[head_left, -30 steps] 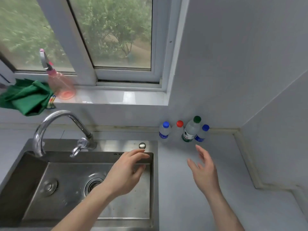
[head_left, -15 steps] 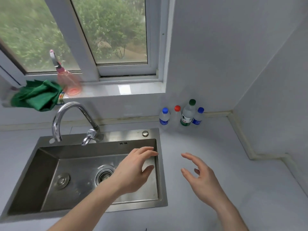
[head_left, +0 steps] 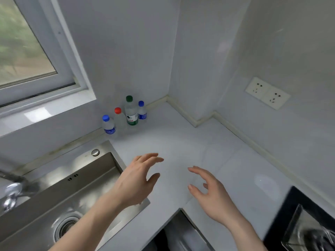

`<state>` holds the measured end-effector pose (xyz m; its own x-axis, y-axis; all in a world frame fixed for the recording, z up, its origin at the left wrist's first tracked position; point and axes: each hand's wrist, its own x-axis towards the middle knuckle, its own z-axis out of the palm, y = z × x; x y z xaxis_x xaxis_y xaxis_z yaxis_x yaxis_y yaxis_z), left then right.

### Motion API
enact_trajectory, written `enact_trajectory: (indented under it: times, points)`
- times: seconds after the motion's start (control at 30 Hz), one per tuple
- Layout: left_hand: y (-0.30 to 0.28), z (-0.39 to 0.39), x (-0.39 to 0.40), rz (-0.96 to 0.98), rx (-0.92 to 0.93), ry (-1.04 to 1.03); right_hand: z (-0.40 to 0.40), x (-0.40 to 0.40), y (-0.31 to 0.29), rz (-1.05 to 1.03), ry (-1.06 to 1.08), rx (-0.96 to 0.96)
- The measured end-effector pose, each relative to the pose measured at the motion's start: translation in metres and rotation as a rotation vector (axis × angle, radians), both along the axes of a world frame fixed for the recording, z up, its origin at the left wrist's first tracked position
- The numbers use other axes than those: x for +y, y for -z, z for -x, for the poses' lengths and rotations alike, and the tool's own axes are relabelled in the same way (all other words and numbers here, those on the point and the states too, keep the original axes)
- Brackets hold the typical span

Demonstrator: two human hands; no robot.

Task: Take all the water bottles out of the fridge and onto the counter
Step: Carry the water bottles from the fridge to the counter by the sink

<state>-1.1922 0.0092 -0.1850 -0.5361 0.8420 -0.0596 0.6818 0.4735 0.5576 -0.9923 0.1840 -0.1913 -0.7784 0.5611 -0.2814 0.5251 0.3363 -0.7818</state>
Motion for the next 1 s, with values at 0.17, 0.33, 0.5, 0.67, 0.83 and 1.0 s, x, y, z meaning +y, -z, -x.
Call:
enact_trajectory:
  times: [0.17,0.33,0.5,0.67,0.83,1.0]
  points:
    - [0.006,-0.021,-0.011,-0.002,-0.016,0.201,-0.053,-0.04,-0.01,-0.071,0.198,-0.001]
    - [0.009,-0.047,-0.032,-0.025,-0.01,0.367,-0.108,-0.103,-0.02,-0.085,0.371,-0.001]
    - [0.001,-0.087,-0.045,-0.057,-0.037,0.532,-0.162,-0.152,-0.03,-0.126,0.524,0.005]
    - [-0.016,-0.128,-0.038,-0.08,-0.041,0.693,-0.218,-0.189,-0.036,-0.157,0.697,0.008]
    - [-0.026,-0.181,-0.024,-0.094,-0.049,0.859,-0.276,-0.227,-0.042,-0.174,0.877,0.035]
    - [-0.037,-0.256,-0.009,-0.116,-0.067,1.053,-0.343,-0.269,-0.049,-0.207,1.068,0.04]
